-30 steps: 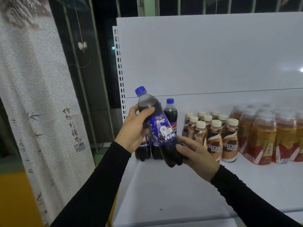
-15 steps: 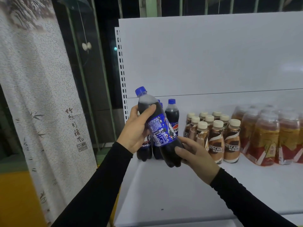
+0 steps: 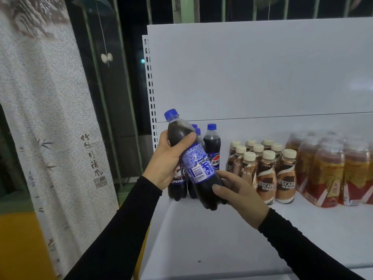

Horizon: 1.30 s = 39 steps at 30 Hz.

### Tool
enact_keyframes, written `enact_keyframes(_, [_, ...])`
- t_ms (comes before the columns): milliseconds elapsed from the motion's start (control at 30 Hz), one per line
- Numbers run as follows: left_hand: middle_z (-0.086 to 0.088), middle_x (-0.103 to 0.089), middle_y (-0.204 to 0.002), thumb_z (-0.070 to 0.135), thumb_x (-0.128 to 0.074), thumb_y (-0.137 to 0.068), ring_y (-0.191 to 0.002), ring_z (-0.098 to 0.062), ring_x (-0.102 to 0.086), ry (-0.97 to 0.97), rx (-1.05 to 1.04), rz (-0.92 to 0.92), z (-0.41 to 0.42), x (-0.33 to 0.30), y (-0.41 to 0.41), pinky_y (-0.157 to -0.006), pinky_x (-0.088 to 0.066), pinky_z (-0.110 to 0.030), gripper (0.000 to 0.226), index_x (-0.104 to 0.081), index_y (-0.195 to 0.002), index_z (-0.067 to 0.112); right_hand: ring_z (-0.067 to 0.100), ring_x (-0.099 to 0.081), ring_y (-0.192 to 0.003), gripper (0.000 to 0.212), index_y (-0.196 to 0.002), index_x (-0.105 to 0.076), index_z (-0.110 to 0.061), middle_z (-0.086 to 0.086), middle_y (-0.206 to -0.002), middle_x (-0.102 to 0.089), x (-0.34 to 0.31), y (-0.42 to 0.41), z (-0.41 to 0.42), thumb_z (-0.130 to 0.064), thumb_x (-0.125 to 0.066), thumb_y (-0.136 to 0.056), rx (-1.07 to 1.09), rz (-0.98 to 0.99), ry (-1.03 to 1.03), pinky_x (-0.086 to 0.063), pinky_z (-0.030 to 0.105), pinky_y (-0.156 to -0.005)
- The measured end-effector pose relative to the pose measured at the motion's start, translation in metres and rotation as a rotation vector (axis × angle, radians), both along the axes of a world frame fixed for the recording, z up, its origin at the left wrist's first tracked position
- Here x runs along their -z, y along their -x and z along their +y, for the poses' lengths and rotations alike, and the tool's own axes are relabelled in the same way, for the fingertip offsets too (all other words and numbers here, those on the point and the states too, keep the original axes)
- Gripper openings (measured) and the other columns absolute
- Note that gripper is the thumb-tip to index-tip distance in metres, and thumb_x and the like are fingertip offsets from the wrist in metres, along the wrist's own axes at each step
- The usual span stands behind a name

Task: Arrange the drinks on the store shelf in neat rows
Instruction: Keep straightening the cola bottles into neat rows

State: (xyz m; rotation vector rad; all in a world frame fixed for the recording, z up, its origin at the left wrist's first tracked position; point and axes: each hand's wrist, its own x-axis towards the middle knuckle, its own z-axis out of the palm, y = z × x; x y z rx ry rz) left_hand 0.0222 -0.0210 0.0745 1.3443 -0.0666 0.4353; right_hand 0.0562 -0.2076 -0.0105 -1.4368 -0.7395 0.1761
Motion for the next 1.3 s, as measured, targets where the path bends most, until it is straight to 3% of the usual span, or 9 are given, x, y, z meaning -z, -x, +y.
enact_keyframes(167, [-0.010, -0.071, -0.102, 0.015, -0.070, -0.090, -0.084, -0.018, -0.073, 0.047, 0.013, 0.016, 0.005, -0.001, -0.002, -0.072, -0.058, -0.033, 0.047, -0.049, -0.132, 0.011, 0.010, -0.069, -0.100, 0.030, -0.117, -0.061, -0.020, -0.010, -0.104, -0.074, 0.002, -0.002, 0.000, -0.026, -0.065, -0.088, -0.104, 0.197, -0.072, -0.058, 0.030, -0.081])
enact_keyframes(233, [-0.012, -0.073, -0.102, 0.016, -0.075, -0.086, -0.084, -0.020, -0.074, 0.011, -0.034, 0.000, 0.001, 0.000, -0.003, -0.075, -0.059, -0.036, 0.052, -0.048, -0.131, 0.013, 0.003, -0.068, -0.092, 0.031, -0.114, -0.060, -0.026, -0.019, -0.098, -0.073, -0.001, 0.002, 0.000, -0.030, -0.056, -0.084, -0.077, 0.115, 0.000, -0.056, 0.026, -0.080])
enact_keyframes(333, [-0.011, -0.072, -0.105, 0.020, -0.080, -0.081, -0.087, -0.024, -0.075, -0.034, -0.103, -0.015, -0.006, 0.000, -0.005, -0.084, -0.060, -0.041, 0.055, -0.047, -0.126, 0.020, -0.008, -0.063, -0.096, 0.041, -0.114, -0.054, -0.041, -0.028, -0.103, -0.067, -0.008, 0.009, 0.003, -0.047, -0.064, -0.074, 0.043, -0.139, 0.200, -0.054, 0.016, -0.078])
enact_keyframes(467, [-0.008, -0.070, -0.107, 0.024, -0.082, -0.079, -0.085, -0.023, -0.075, -0.032, -0.137, 0.000, -0.011, 0.000, -0.005, -0.079, -0.062, -0.036, 0.059, -0.046, -0.125, 0.024, 0.000, -0.065, -0.102, 0.057, -0.115, -0.057, -0.040, -0.015, -0.109, -0.070, -0.003, 0.001, 0.005, -0.050, -0.076, -0.062, 0.145, -0.143, 0.180, -0.055, 0.025, -0.088])
enact_keyframes(667, [-0.008, -0.070, -0.110, 0.030, -0.084, -0.078, -0.088, -0.024, -0.075, -0.047, -0.194, 0.009, -0.014, 0.001, -0.005, -0.083, -0.061, -0.042, 0.062, -0.046, -0.127, 0.022, 0.002, -0.064, -0.104, 0.059, -0.115, -0.054, -0.047, -0.020, -0.112, -0.066, -0.002, 0.004, 0.006, -0.056, -0.075, -0.061, 0.125, -0.154, 0.249, -0.057, 0.027, -0.084])
enact_keyframes(767, [-0.004, -0.069, -0.109, 0.033, -0.080, -0.081, -0.089, -0.020, -0.074, -0.068, -0.199, 0.002, -0.011, 0.001, -0.002, -0.078, -0.061, -0.033, 0.058, -0.045, -0.127, 0.023, 0.007, -0.066, -0.105, 0.050, -0.118, -0.058, -0.037, -0.016, -0.109, -0.071, -0.004, 0.004, 0.003, -0.040, -0.073, -0.070, 0.067, -0.111, 0.142, -0.058, 0.029, -0.082])
enact_keyframes(1033, [-0.008, -0.071, -0.111, 0.026, -0.066, -0.095, -0.092, -0.019, -0.074, -0.019, -0.057, -0.008, 0.001, 0.010, 0.006, -0.071, -0.058, -0.028, 0.044, -0.047, -0.135, 0.027, 0.018, -0.069, -0.099, 0.039, -0.126, -0.060, -0.010, 0.002, -0.109, -0.073, -0.011, 0.004, 0.003, -0.026, -0.059, -0.090, -0.132, 0.296, -0.151, -0.060, 0.036, -0.080])
enact_keyframes(1200, [0.003, -0.076, -0.095, 0.026, -0.069, -0.092, -0.090, -0.017, -0.074, -0.074, -0.052, -0.027, 0.002, 0.013, 0.004, -0.069, -0.058, -0.028, 0.052, -0.043, -0.136, 0.034, 0.015, -0.070, -0.094, 0.041, -0.122, -0.061, -0.013, -0.002, -0.103, -0.075, -0.011, 0.005, 0.005, -0.024, -0.053, -0.083, -0.129, 0.277, -0.153, -0.059, 0.036, -0.081])
enact_keyframes(1300, [-0.001, -0.074, -0.103, 0.022, -0.073, -0.089, -0.092, -0.018, -0.074, -0.111, -0.059, -0.026, 0.002, 0.013, 0.003, -0.072, -0.059, -0.032, 0.061, -0.040, -0.139, 0.034, 0.012, -0.070, -0.094, 0.034, -0.116, -0.064, -0.020, -0.006, -0.103, -0.075, -0.013, 0.008, 0.008, -0.026, -0.054, -0.084, -0.093, 0.152, -0.109, -0.058, 0.029, -0.075])
